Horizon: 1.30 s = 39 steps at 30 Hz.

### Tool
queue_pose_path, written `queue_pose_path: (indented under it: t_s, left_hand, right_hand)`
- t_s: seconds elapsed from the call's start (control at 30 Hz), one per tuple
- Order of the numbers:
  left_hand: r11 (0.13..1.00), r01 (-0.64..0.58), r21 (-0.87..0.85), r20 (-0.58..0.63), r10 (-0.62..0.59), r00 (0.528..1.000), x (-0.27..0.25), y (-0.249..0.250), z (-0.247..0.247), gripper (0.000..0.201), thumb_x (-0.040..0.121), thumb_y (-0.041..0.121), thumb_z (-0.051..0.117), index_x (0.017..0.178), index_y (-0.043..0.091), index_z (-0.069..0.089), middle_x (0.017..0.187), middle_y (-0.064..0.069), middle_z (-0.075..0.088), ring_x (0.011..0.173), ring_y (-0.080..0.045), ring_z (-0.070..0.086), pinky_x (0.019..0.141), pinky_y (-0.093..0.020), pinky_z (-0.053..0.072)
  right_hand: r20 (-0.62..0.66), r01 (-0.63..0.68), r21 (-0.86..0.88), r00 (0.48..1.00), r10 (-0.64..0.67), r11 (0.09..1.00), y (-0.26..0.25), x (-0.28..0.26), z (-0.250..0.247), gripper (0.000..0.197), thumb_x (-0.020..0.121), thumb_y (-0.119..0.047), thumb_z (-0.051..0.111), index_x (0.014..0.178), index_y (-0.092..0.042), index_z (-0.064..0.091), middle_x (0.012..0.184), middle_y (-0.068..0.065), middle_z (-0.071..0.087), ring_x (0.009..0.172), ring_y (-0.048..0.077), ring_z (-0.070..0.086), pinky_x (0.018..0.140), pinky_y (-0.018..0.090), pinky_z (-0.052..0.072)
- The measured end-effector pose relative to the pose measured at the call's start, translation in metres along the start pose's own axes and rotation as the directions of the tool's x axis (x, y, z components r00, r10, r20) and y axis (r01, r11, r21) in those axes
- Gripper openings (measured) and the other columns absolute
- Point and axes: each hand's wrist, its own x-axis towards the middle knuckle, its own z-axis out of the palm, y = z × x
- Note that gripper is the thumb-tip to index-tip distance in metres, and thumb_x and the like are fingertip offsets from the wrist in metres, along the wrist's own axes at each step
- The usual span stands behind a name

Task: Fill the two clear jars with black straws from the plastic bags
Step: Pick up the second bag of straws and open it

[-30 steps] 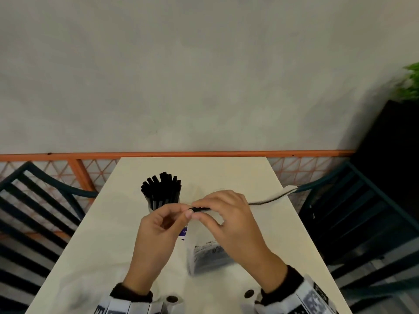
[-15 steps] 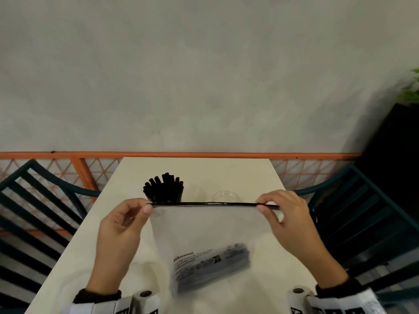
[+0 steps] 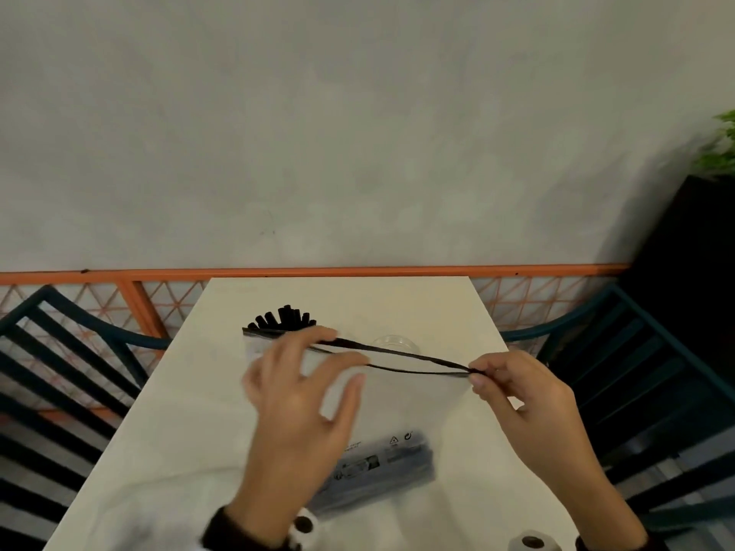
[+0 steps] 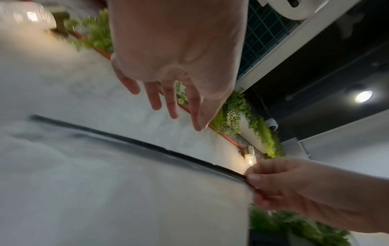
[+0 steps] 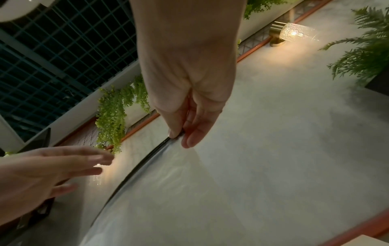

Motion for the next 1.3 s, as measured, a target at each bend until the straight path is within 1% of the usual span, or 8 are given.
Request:
queue_pose_path:
  t_s: [0.23,0.4,0.63,0.73,0.9,1.0,1.17,1.3]
  left_hand:
    - [0.977,0.003,0.215,0.08,-0.021,0.997,0.01,0.001,0.033,0.035,0.086,0.044,0.04,0.071,0.033,0.069,0.115,0.007,0.061,0.116,-0.013,0.038,0.095,-0.038,0.015]
    - [0.856,0.35,0.381,0.054,-0.399,0.915,0.014,-0.027,0.019,0.039,0.072,0.045,0.039,0.07,0.023,0.072,0.129,-0.01,0.054,0.126,-0.033,0.037,0.102,-0.06,0.02]
    - [0.841,0.516,-0.159,0.296,-0.458,0.838,0.015,-0.028,0.004,0.04,0.084,0.004,0.055,0.122,0.015,0.058,0.101,-0.003,0.065,0.076,-0.01,0.058,0.07,-0.016,0.044]
    - [0.547,0.655,-0.521,0.438,-0.486,0.756,0.009,-0.022,0.012,0.031,0.083,-0.001,0.059,0.109,0.014,0.066,0.085,-0.005,0.067,0.059,-0.001,0.06,0.057,-0.008,0.048]
    - [-0.046,0.669,-0.742,0.624,-0.414,0.663,0.002,-0.04,0.01,0.046,0.051,0.024,0.085,0.09,0.005,0.07,0.087,-0.011,0.072,0.076,-0.016,0.07,0.066,-0.025,0.059]
    - [-0.151,0.65,-0.745,0.648,-0.4,0.649,0.0,-0.048,0.005,0.033,0.059,0.014,0.074,0.089,0.005,0.063,0.076,-0.005,0.072,0.069,-0.013,0.07,0.061,-0.024,0.059]
    - [0.155,0.708,-0.688,0.521,-0.573,0.632,-0.006,-0.058,0.01,0.034,0.072,-0.015,0.06,0.087,0.014,0.051,0.076,-0.01,0.055,0.063,-0.018,0.057,0.061,-0.03,0.051]
    - [0.615,0.669,-0.417,0.253,-0.629,0.735,-0.012,-0.068,0.013,0.015,0.082,0.007,0.063,0.083,0.02,0.056,0.094,-0.006,0.057,0.075,-0.023,0.055,0.07,-0.032,0.046]
  right_hand:
    - [-0.013,0.015,0.042,1.0,-0.014,0.999,-0.01,-0.007,-0.002,0.018,0.078,-0.006,0.069,0.082,-0.023,0.066,0.096,-0.017,0.059,0.079,0.0,0.061,0.068,0.002,0.046]
    - [-0.06,-0.049,0.071,0.997,0.053,0.996,-0.004,-0.007,-0.009,0.016,0.078,-0.006,0.069,0.084,-0.021,0.067,0.089,-0.011,0.062,0.08,0.0,0.061,0.068,0.0,0.045]
    - [-0.084,-0.272,0.208,0.952,0.294,0.94,-0.01,-0.001,0.016,0.011,0.073,-0.019,0.076,0.082,-0.021,0.07,0.086,-0.012,0.06,0.079,-0.001,0.063,0.066,-0.001,0.046]
    - [-0.091,-0.386,0.175,0.91,0.405,0.906,-0.009,0.002,0.031,0.017,0.068,-0.019,0.081,0.08,-0.019,0.069,0.085,-0.008,0.061,0.069,0.004,0.064,0.063,-0.003,0.043]
    - [0.013,-0.518,0.239,0.847,0.531,0.821,0.002,0.004,0.034,0.009,0.08,-0.01,0.069,0.088,-0.013,0.069,0.084,0.002,0.072,0.075,0.008,0.066,0.065,0.005,0.049]
    - [0.255,-0.665,0.54,0.713,0.653,0.516,0.003,0.008,0.026,0.012,0.087,-0.004,0.058,0.097,-0.002,0.065,0.082,0.011,0.071,0.072,0.022,0.067,0.066,0.028,0.055]
    - [0.566,-0.703,0.711,0.585,0.581,0.014,0.003,0.012,0.01,0.021,0.093,0.003,0.041,0.104,-0.002,0.057,0.08,0.014,0.071,0.066,0.022,0.07,0.057,0.031,0.061]
    - [0.61,-0.695,0.716,0.58,0.539,-0.062,0.005,0.009,0.012,0.024,0.094,-0.002,0.039,0.114,-0.002,0.052,0.098,0.015,0.068,0.084,0.025,0.065,0.064,0.032,0.06]
